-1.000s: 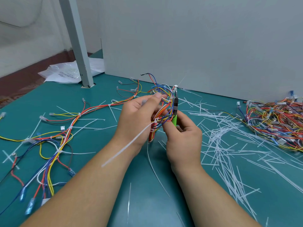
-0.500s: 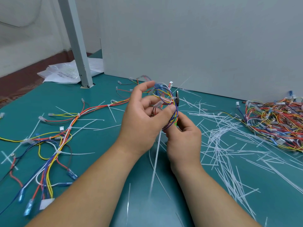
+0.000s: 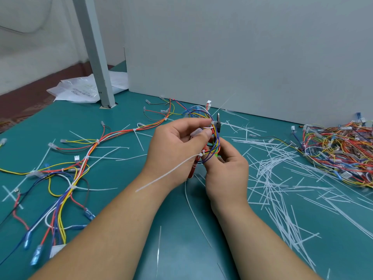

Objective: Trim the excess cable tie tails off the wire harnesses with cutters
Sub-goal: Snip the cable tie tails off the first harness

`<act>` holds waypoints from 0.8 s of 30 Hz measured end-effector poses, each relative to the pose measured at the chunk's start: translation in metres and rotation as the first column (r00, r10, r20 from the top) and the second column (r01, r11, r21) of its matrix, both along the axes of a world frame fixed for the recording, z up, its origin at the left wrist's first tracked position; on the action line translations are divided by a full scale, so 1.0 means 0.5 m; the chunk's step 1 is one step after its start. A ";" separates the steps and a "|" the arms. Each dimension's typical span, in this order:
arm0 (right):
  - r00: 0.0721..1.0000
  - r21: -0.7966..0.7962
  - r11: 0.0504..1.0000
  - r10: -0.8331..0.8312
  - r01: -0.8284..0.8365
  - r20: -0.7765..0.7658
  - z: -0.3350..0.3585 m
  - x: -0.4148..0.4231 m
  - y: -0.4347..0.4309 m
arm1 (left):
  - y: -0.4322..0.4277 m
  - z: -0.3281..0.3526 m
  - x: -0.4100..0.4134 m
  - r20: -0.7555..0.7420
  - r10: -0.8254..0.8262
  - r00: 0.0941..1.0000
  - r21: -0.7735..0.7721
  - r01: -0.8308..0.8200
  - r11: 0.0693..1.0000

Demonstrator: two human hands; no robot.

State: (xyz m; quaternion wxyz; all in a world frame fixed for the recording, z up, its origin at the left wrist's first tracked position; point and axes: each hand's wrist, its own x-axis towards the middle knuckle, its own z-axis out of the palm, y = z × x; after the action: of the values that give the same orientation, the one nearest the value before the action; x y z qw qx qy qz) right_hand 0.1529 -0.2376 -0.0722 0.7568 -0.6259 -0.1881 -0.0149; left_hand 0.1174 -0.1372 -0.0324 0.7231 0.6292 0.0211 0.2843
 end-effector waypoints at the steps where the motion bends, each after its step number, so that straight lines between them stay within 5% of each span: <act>1: 1.000 0.002 1.000 -0.002 0.002 -0.003 0.000 -0.001 0.000 | -0.001 0.001 0.000 -0.001 -0.002 1.000 -0.005 0.002 1.000; 24: 1.000 0.005 1.000 -0.031 0.031 -0.006 0.006 -0.002 0.002 | -0.001 0.002 -0.005 -0.042 0.003 0.999 0.033 -0.002 0.999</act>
State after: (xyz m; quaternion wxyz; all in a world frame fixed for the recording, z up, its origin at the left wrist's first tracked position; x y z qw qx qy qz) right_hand 0.1521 -0.2367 -0.0690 0.7586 -0.6268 -0.1762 -0.0251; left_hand 0.1149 -0.1379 -0.0312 0.7116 0.6469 0.0324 0.2722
